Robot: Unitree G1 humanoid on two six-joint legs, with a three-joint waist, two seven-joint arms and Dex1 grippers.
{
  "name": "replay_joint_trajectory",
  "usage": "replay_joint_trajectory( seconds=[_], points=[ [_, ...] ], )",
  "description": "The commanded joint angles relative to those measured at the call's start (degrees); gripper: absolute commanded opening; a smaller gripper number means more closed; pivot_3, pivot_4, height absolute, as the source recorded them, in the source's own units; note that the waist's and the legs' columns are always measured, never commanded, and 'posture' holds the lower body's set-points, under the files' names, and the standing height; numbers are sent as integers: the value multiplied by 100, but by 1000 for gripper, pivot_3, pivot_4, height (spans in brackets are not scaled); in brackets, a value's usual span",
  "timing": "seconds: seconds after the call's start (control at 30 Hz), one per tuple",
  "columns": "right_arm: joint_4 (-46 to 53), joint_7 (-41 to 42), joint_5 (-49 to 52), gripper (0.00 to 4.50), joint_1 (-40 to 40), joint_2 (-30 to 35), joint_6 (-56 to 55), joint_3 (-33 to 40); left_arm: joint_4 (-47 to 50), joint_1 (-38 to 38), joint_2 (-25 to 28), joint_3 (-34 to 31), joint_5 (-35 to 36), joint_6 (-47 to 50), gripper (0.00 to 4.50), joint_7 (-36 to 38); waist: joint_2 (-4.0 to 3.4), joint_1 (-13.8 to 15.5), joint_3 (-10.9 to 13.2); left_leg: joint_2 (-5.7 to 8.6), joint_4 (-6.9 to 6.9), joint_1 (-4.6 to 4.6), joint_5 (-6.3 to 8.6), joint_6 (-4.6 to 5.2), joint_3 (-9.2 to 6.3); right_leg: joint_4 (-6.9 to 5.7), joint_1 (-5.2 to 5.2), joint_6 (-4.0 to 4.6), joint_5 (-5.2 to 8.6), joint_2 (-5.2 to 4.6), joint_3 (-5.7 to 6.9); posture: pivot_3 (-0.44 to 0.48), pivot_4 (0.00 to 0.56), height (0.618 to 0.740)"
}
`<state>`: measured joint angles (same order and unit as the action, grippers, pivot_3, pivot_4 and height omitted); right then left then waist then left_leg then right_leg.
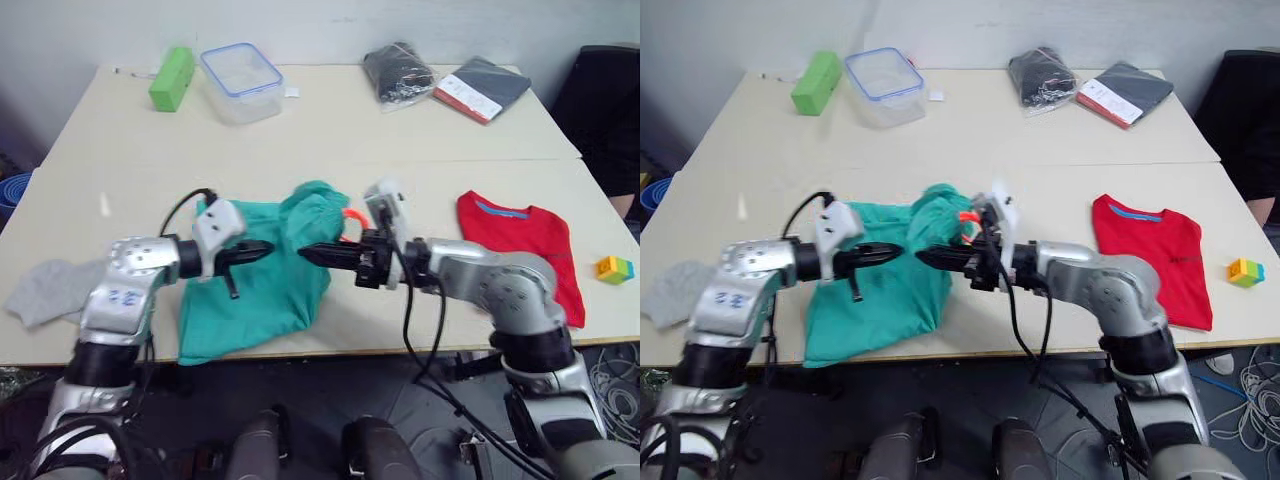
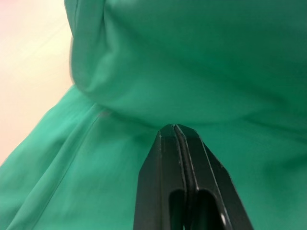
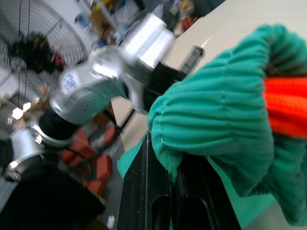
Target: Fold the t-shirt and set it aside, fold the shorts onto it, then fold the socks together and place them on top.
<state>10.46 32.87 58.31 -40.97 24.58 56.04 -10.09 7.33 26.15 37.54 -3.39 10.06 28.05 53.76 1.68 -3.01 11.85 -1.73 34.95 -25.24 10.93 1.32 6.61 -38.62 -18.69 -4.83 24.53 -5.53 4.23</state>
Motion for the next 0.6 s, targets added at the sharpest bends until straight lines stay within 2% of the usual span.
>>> replay_joint_trajectory(
  seconds=[0.03, 0.13, 0.3, 0.4, 0.6],
  points=[
    [-537, 1193, -1380, 37, -674, -135, -938, -1115, 797, -749, 328, -837, 277, 556, 0, -327, -5, -10, 3, 1, 3, -4, 1, 1, 1, 1, -1, 0, 0, -1, -1, 0, 150, 740],
    [-1106, 1720, -2442, 37, -1139, -438, -1738, -1874, 1040, -1304, 471, -1418, 404, 803, 0, -567, -3, -21, 4, 3, 4, -4, 3, 6, 5, -1, -4, 0, 0, -4, -6, 0, 150, 740],
    [-1820, 1949, -3047, 37, -1355, -1363, -2167, -2081, 1104, -1791, 603, -1941, 489, 878, 0, -833, -2, 6, 4, 4, 2, -5, 4, 4, -2, -6, -6, 0, 0, -8, -1, 0, 150, 740],
    [-1987, 2165, -3136, 675, -1340, -1687, -2137, -2017, 1216, -1818, 695, -1981, 577, 899, 0, -888, -1, 9, 3, 6, 1, -4, 5, 3, -2, -9, -6, 0, 0, -9, 1, 0, 150, 740],
    [-1413, 2746, -3005, 2777, -1116, -1576, -2128, -1728, 1075, -1006, 910, -1711, 789, 889, 0, -877, 1, 15, 3, 7, -1, -5, 7, -3, -7, -6, -5, 0, 0, -9, 5, 0, 150, 740]
  ],
)
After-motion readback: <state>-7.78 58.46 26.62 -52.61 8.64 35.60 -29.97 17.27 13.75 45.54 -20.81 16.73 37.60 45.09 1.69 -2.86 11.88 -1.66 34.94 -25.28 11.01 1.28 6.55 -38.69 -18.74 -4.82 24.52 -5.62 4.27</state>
